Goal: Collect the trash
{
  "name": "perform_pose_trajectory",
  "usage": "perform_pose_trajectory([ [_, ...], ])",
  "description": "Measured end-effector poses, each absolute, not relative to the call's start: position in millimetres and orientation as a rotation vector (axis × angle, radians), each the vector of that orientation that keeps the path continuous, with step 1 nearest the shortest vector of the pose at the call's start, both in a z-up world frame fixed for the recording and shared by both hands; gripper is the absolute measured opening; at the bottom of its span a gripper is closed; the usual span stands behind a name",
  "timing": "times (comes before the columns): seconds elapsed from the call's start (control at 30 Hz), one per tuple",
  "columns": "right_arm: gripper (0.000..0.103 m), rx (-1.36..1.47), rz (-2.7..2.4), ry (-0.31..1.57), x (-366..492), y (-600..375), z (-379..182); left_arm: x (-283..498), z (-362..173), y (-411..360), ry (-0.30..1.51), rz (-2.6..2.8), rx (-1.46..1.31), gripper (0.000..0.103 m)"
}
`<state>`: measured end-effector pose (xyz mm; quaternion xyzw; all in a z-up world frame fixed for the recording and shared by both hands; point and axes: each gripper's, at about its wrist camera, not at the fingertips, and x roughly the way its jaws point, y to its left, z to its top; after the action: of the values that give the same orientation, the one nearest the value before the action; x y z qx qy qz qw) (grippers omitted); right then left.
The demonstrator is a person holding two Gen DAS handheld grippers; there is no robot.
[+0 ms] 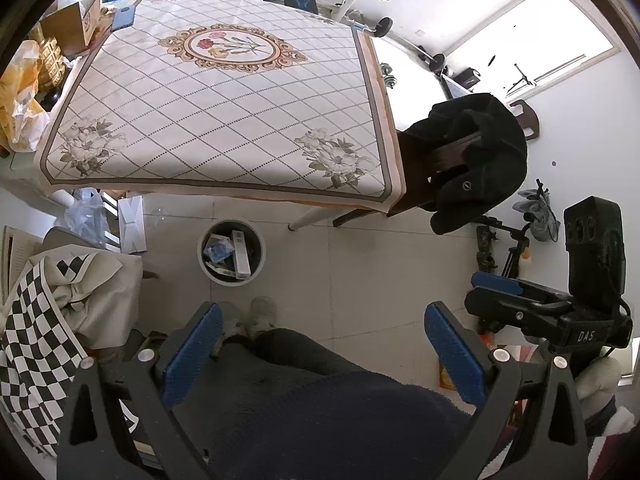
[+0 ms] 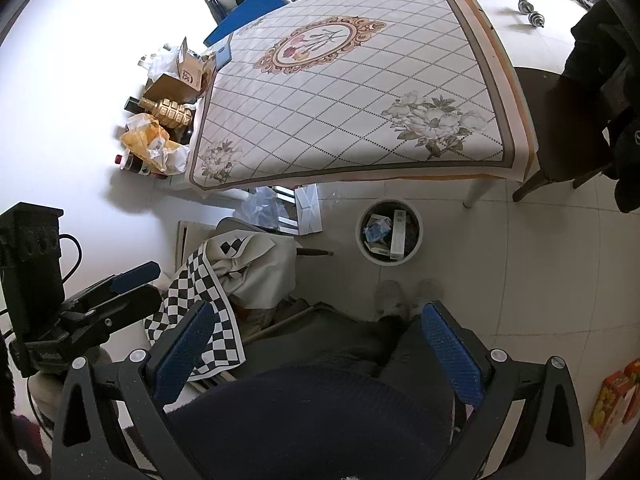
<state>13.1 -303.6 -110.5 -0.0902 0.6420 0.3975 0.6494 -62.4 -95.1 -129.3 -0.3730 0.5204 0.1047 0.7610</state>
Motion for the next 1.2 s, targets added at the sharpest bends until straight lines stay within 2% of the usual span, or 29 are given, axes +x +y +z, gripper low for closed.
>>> perform_pose_trajectory([
  [1.2, 0.103, -0.174, 0.900, 1.481, -17, -298, -115, -70, -130, -95, 1.132, 0.224, -0.837, 0.103],
])
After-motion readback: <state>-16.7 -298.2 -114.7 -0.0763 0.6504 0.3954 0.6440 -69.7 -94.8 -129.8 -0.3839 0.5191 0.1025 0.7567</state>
